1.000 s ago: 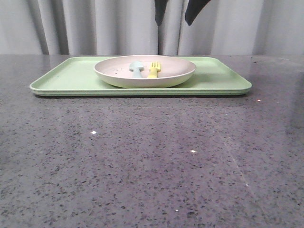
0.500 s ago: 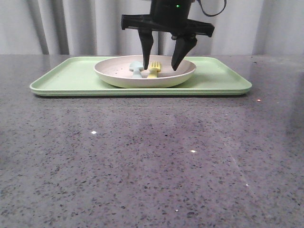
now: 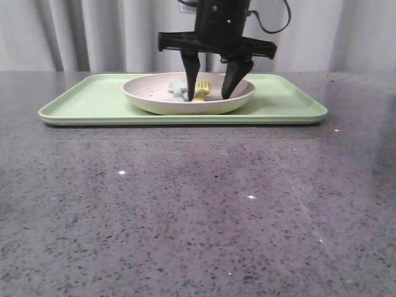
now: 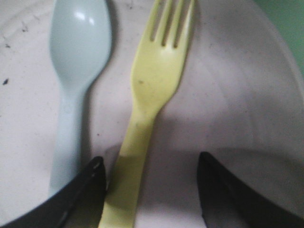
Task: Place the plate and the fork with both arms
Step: 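Lift the yellow fork out of the plate with the right gripper, then lower the fork onto the tray beside the plate and release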
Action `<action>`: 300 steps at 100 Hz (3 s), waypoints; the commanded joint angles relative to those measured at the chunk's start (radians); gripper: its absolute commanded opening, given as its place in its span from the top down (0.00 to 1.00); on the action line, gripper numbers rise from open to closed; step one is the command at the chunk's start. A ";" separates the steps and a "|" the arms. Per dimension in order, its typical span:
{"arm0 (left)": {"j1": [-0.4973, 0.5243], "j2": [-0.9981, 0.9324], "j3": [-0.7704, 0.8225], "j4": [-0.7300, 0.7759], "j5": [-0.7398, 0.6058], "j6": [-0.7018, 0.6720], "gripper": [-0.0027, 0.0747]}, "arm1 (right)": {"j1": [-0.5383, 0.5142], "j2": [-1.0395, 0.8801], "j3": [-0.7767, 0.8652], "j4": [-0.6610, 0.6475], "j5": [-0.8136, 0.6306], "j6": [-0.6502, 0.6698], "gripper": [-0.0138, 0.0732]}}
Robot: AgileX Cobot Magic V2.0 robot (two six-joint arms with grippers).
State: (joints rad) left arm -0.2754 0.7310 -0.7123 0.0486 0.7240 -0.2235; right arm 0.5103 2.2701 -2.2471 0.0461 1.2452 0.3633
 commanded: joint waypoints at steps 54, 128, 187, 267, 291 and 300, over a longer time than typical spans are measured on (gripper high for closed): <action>-0.007 -0.005 -0.028 -0.007 -0.060 -0.010 0.65 | -0.007 -0.046 -0.143 -0.022 0.082 -0.001 0.88; -0.007 -0.005 -0.028 -0.005 -0.048 -0.010 0.65 | -0.149 -0.179 -0.233 -0.046 0.104 -0.068 0.88; -0.007 -0.005 -0.028 -0.005 -0.048 -0.010 0.65 | -0.185 -0.238 0.064 -0.046 0.102 -0.083 0.88; -0.007 -0.005 -0.028 -0.005 -0.048 -0.010 0.65 | -0.196 -0.205 0.069 -0.046 0.102 -0.102 0.51; -0.007 -0.005 -0.028 -0.007 -0.048 -0.010 0.65 | -0.196 -0.205 0.069 -0.053 0.102 -0.102 0.39; -0.007 -0.005 -0.028 -0.007 -0.048 -0.010 0.65 | -0.196 -0.205 0.069 -0.053 0.102 -0.102 0.39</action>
State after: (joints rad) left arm -0.2754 0.7310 -0.7123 0.0486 0.7350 -0.2235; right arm 0.3212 2.1297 -2.1543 0.0077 1.2516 0.2749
